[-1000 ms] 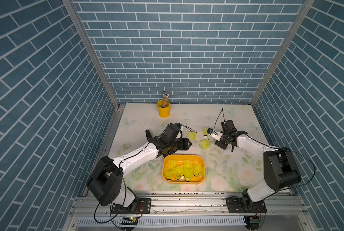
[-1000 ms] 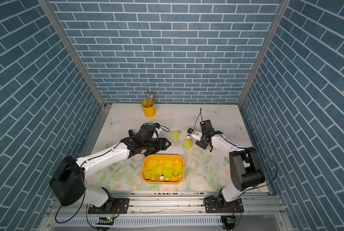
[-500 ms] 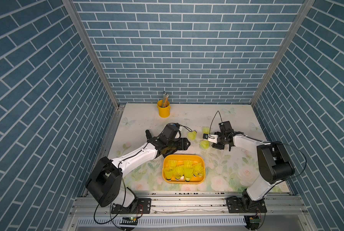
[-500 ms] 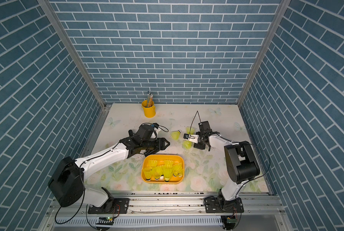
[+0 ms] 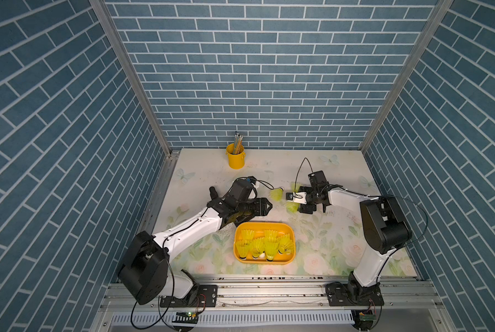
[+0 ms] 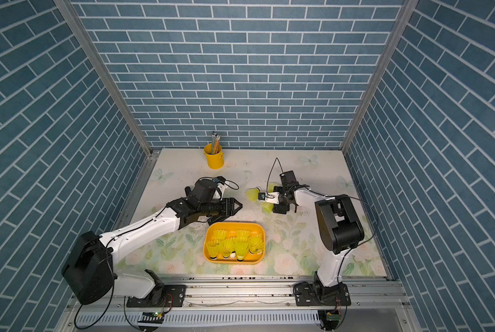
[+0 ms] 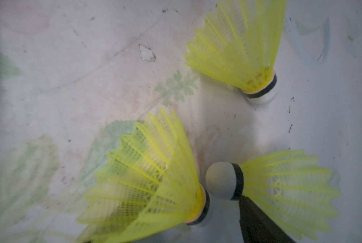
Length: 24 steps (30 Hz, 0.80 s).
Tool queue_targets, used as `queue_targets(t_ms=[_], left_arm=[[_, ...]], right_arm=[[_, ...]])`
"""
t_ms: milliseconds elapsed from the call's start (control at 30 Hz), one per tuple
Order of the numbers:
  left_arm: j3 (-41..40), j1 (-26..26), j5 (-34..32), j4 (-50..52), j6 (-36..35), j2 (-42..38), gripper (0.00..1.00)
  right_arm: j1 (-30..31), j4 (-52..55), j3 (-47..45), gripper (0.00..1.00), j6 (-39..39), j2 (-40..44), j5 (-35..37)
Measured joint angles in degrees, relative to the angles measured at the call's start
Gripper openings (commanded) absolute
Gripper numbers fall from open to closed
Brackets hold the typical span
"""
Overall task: Put the shuttlecocks into the storage box
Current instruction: Pick up the shuttlecock at the center of the board.
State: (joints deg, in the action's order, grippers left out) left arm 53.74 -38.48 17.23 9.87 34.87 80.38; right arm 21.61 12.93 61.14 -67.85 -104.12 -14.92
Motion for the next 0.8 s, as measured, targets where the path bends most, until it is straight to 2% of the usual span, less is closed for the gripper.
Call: queue_targets(t_ms=[67,133,400,800], left_arm=[[-0.39,0.11,0.04,0.11,0.0,-0.04,0.7],[-0.81,0.22,0.07,0.13,0.02,-0.09,0.7],[-1.33,0.7,0.28,0.26,0.02,-0.42,0.7],[-2.05,0.76,0.42,0.44,0.02,-1.46,0.7]], right_arm=[[0.22,0.83,1.07,0.68,-0.2,-0.87,-0.5],[0.26,1.73,2.84,0.65,-0.35,-2.05,-0.94],[0.52,6.38,7.72,0.62,1.66,-4.39,-2.36],[0.5,6.8,5.31,0.59,8.17,-2.62,-1.42]])
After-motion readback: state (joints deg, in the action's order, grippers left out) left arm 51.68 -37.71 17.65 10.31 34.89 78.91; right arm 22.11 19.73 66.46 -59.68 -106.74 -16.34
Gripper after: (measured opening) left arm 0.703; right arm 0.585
